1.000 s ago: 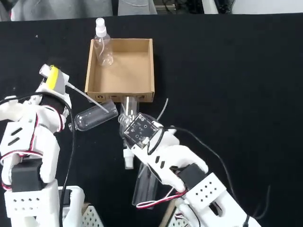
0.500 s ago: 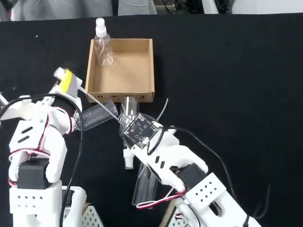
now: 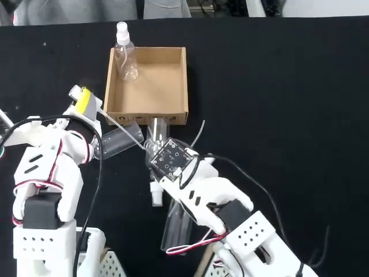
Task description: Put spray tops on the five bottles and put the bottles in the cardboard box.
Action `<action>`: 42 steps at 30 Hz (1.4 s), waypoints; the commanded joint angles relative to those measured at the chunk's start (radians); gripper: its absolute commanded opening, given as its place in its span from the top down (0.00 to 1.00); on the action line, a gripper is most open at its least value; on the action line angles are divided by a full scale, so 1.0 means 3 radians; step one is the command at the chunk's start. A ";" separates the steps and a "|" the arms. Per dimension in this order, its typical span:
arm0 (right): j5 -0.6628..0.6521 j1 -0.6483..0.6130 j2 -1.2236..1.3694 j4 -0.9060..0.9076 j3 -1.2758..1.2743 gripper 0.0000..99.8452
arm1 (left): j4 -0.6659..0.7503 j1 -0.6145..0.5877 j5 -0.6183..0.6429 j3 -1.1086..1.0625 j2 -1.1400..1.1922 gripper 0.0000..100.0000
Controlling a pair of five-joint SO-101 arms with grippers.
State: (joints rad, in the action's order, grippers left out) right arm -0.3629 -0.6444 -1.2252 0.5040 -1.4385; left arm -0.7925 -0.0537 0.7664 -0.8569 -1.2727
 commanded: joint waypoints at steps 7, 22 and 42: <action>-0.0026 -0.0051 -0.0074 -0.0097 0.0043 0.93 | 0.0220 0.0059 0.0026 0.0084 -0.0041 0.97; -0.0026 -0.0051 -0.0074 -0.0097 0.0043 0.93 | 0.0220 0.0248 0.0005 -0.0182 -0.0046 0.97; 0.0389 -0.0031 -0.0079 -0.0092 0.0064 0.93 | 0.0215 0.0509 0.0000 -0.0442 -0.0046 0.97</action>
State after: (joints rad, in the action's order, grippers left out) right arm -0.2539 -0.6475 -1.2252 0.5040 -1.4385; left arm -0.7465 0.0706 0.7695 -1.0042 -1.2727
